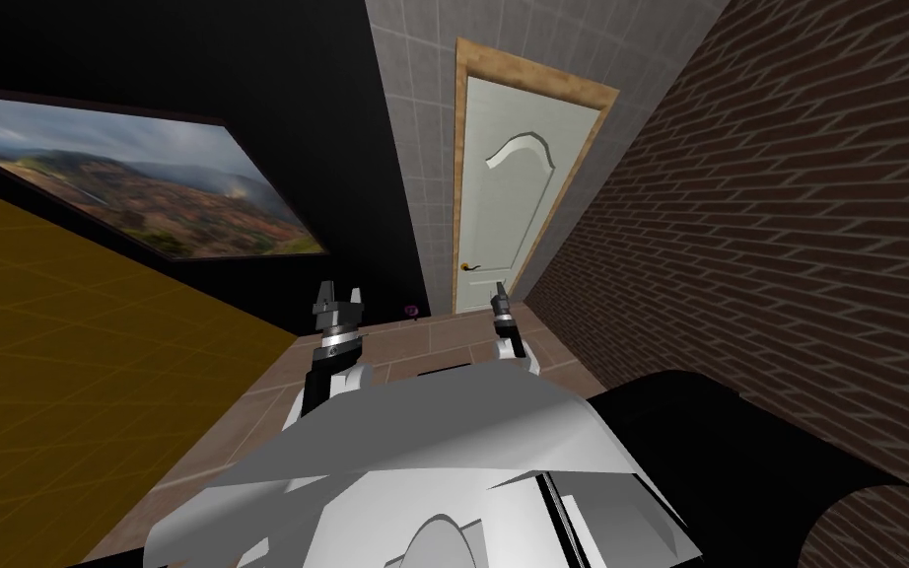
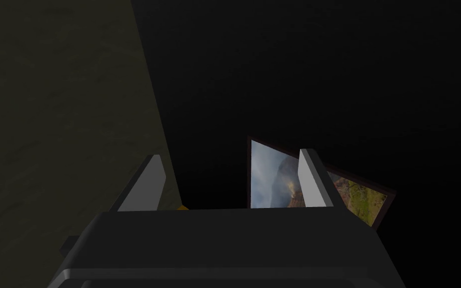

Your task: Pull the door open

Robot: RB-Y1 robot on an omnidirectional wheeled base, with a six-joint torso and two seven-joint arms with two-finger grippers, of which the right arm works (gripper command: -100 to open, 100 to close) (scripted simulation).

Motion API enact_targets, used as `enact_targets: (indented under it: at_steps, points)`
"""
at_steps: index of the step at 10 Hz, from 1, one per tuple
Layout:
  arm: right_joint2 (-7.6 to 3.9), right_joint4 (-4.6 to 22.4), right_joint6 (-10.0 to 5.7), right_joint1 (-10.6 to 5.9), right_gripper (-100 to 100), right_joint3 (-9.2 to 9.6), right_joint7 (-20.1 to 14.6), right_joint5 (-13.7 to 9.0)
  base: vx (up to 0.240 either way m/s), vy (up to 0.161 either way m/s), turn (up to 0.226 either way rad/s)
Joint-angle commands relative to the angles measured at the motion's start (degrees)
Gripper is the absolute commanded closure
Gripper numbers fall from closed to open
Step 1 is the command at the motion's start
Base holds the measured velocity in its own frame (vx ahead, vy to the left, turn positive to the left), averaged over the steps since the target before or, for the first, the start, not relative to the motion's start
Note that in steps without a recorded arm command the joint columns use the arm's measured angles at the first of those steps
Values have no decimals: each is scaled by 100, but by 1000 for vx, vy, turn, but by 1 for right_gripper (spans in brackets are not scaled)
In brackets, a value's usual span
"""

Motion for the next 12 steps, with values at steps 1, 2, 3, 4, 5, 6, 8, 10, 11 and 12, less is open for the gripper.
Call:
enact_targets:
  at_steps: [1,2,3,4,5,6,8,10,11,12]
  points:
    - [-42,217,-31,-56,-100,-6,-43,1,93,-33,58]
    - [-72,368,-56,-103,-100,-13,-69,1,104,-31,49]
    - [-101,521,-81,-150,-100,-21,-97,0,95,-21,58]
    - [-131,677,-107,-198,-100,-30,-124,-1,99,-22,65]
    - [-160,833,-133,-246,-100,-38,-152,-2,102,-25,53]
    - [-190,989,-159,-294,-100,-46,-179,-3,97,-20,50]
    - [-247,1300,-211,-390,-100,-62,-234,-4,93,-27,62]
    - [-304,1612,-263,-486,-100,-78,-290,-6,97,-24,59]
    - [-333,1768,-289,-534,-100,-86,-317,-7,99,-32,49]
    - [-360,1912,-314,-580,-100,-94,-344,-8,100,-28,57]
